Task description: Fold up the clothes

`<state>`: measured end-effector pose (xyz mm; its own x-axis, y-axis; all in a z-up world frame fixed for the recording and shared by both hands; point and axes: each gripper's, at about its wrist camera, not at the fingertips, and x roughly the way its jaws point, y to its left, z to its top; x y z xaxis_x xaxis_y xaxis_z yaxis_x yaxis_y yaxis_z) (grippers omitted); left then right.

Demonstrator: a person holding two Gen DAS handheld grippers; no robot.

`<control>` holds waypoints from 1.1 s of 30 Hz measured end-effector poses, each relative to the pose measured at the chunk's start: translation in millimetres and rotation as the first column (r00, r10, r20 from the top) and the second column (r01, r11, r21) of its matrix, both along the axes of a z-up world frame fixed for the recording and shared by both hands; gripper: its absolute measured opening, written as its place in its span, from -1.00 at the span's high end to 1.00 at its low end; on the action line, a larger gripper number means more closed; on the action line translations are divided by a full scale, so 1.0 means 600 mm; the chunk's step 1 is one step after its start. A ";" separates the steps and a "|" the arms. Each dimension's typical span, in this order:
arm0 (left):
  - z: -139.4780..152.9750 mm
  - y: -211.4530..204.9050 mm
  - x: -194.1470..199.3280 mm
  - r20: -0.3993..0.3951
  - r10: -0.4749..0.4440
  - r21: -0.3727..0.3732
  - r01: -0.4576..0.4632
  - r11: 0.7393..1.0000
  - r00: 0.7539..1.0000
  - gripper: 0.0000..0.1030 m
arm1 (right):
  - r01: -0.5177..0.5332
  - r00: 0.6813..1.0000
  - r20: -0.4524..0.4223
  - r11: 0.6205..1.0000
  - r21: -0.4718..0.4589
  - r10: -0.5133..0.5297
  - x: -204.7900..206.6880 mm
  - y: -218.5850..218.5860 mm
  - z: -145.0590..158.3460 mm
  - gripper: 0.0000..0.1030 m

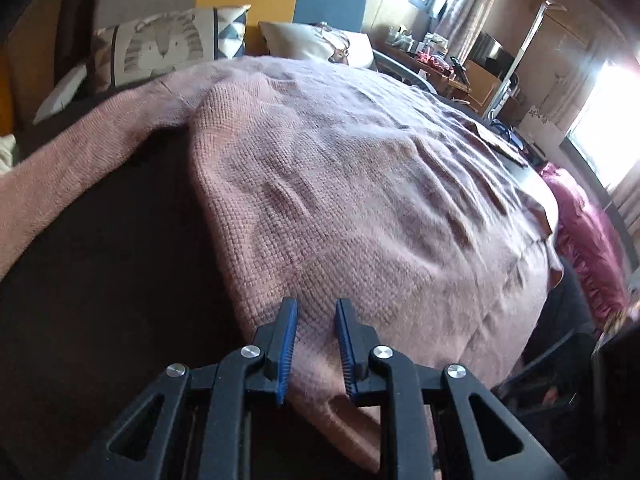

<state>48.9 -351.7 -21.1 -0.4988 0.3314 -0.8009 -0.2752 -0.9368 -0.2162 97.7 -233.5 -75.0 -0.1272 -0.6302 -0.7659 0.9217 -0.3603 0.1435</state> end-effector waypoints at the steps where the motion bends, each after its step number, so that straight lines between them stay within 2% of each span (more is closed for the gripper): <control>1: 0.000 0.002 0.011 -0.021 -0.010 -0.026 0.010 1.000 1.000 0.61 | 0.006 1.000 0.008 1.000 -0.008 -0.006 -0.002 0.014 0.001 0.51; 5: 0.004 0.018 0.041 -0.056 -0.042 -0.134 0.034 0.990 0.998 0.61 | 0.111 0.992 0.070 0.989 -0.095 -0.104 -0.031 0.078 0.017 0.50; 9: 0.005 0.034 0.063 -0.067 -0.089 -0.226 0.072 0.971 0.994 0.60 | 0.254 0.967 0.074 0.956 -0.145 -0.246 -0.077 0.119 0.038 0.51; 11: 0.007 0.028 0.071 -0.060 -0.085 -0.225 0.070 0.972 0.995 0.60 | 0.291 0.956 0.087 0.946 -0.144 -0.280 -0.100 0.122 0.039 0.51; 15: 0.005 0.013 0.086 -0.046 -0.065 -0.201 0.055 0.978 0.997 0.60 | 0.318 0.946 0.091 0.944 -0.083 -0.311 -0.144 0.088 0.028 0.51; 20: 0.004 0.000 0.109 -0.042 -0.039 -0.186 0.030 0.982 0.998 0.59 | 0.290 0.954 0.080 0.957 0.003 -0.289 -0.077 0.046 -0.001 0.50; 22: 0.005 0.001 0.116 -0.040 -0.036 -0.196 0.028 0.980 0.999 0.59 | 0.285 0.956 0.066 0.959 0.004 -0.285 -0.062 0.047 0.000 0.50; 25: 0.016 0.002 0.109 -0.022 0.000 -0.166 -0.003 0.986 1.000 0.60 | 0.276 0.960 0.047 0.961 -0.011 -0.275 -0.052 0.054 0.009 0.50; 28: 0.018 0.051 0.077 -0.039 -0.005 -0.145 -0.001 0.989 0.999 0.60 | 0.305 0.952 0.043 0.950 -0.061 -0.303 -0.047 0.085 0.035 0.50; 31: 0.021 0.100 0.044 -0.056 -0.009 -0.123 0.002 0.992 0.998 0.60 | 0.388 0.920 -0.059 0.922 -0.018 -0.388 -0.041 0.141 0.060 0.49; 33: 0.023 0.132 0.022 -0.068 -0.011 -0.109 0.004 0.994 0.998 0.60 | 0.446 0.894 -0.079 0.894 0.035 -0.442 -0.046 0.182 0.056 0.45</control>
<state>62.4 -272.5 -7.2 -0.5512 0.2483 -0.7966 -0.2927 -0.9516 -0.0941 70.0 -124.1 -41.6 -0.4366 -0.4563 -0.7754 0.6709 -0.7394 0.0573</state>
